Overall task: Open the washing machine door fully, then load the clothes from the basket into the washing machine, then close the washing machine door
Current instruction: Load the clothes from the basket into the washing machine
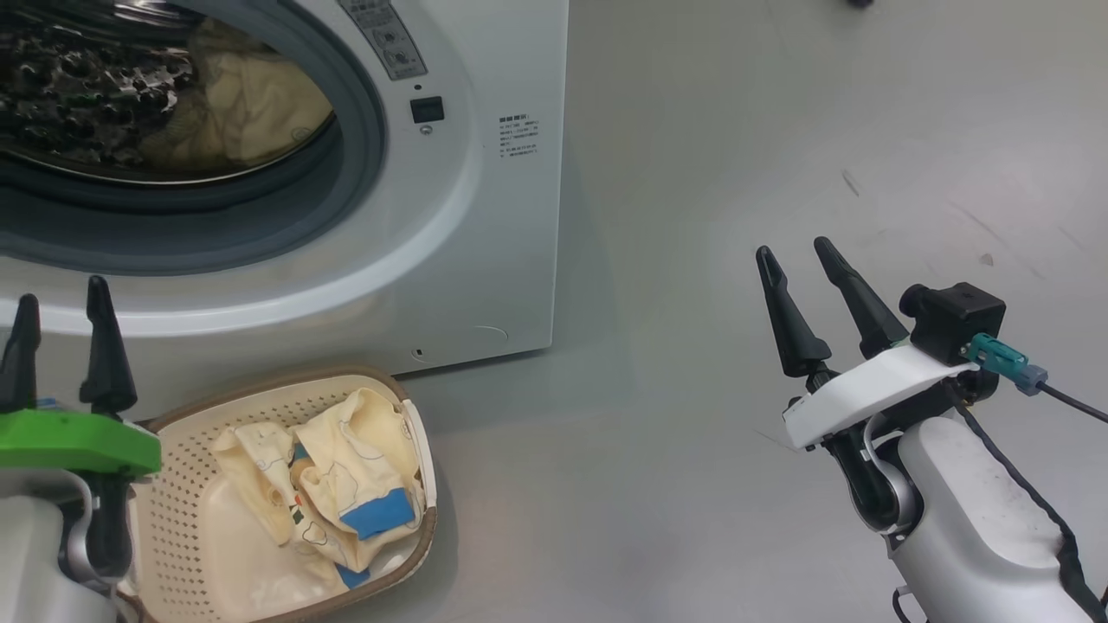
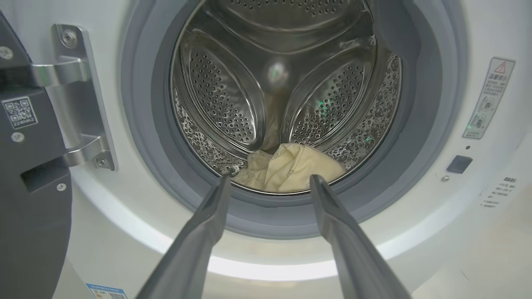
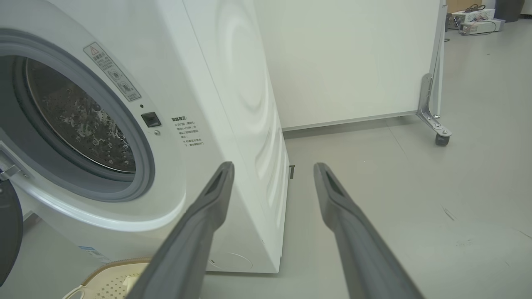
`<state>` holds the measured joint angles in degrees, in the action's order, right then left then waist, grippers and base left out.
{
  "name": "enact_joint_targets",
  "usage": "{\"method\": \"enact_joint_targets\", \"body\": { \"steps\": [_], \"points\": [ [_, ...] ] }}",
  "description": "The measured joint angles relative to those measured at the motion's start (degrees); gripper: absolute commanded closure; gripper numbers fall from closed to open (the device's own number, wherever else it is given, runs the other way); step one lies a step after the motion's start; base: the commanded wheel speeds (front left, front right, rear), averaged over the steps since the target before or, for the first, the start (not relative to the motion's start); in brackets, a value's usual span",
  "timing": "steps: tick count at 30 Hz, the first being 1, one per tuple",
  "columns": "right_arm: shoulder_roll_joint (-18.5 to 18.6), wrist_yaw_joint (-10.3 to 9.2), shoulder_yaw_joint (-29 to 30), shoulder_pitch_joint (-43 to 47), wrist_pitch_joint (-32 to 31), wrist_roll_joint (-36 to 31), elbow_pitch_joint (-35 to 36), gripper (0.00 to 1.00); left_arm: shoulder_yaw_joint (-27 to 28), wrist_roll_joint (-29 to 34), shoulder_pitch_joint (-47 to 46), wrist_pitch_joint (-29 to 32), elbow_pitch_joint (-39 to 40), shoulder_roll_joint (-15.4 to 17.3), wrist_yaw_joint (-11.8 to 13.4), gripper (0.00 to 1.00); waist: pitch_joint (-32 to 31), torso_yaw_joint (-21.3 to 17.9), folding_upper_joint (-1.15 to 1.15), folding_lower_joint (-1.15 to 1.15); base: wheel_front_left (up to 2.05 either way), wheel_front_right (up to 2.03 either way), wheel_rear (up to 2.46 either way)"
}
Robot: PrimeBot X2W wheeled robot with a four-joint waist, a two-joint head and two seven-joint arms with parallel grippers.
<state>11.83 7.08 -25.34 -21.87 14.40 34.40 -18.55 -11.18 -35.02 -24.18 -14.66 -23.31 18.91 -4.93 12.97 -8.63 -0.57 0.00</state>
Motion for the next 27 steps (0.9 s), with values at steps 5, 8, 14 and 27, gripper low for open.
{"method": "enact_joint_targets", "body": {
  "steps": [5,8,14,27],
  "points": [
    [0.90,0.00,-0.23,0.81,0.00,0.19,-0.13,0.00,0.54,1.10,3.94,0.00,2.44,-1.00,0.32,0.00,-2.21,1.12,0.00,0.00,0.00,0.00,0.00],
    [1.13,0.00,-0.33,1.11,0.00,0.47,-0.13,0.00,1.44,1.77,6.16,0.00,3.92,-1.37,0.60,0.00,-3.49,1.70,0.00,0.00,0.00,0.00,0.00],
    [1.74,0.00,-0.63,3.00,0.00,0.97,-0.13,0.00,2.47,2.29,10.27,0.00,6.10,-2.34,1.05,0.00,-5.80,2.79,0.00,0.00,0.00,0.00,0.00],
    [3.10,0.00,-0.49,4.82,0.00,1.42,1.08,0.00,3.70,3.53,17.07,0.00,10.46,-3.12,1.59,0.00,-9.22,4.69,0.00,0.00,0.00,0.00,0.00]
  ]
}}
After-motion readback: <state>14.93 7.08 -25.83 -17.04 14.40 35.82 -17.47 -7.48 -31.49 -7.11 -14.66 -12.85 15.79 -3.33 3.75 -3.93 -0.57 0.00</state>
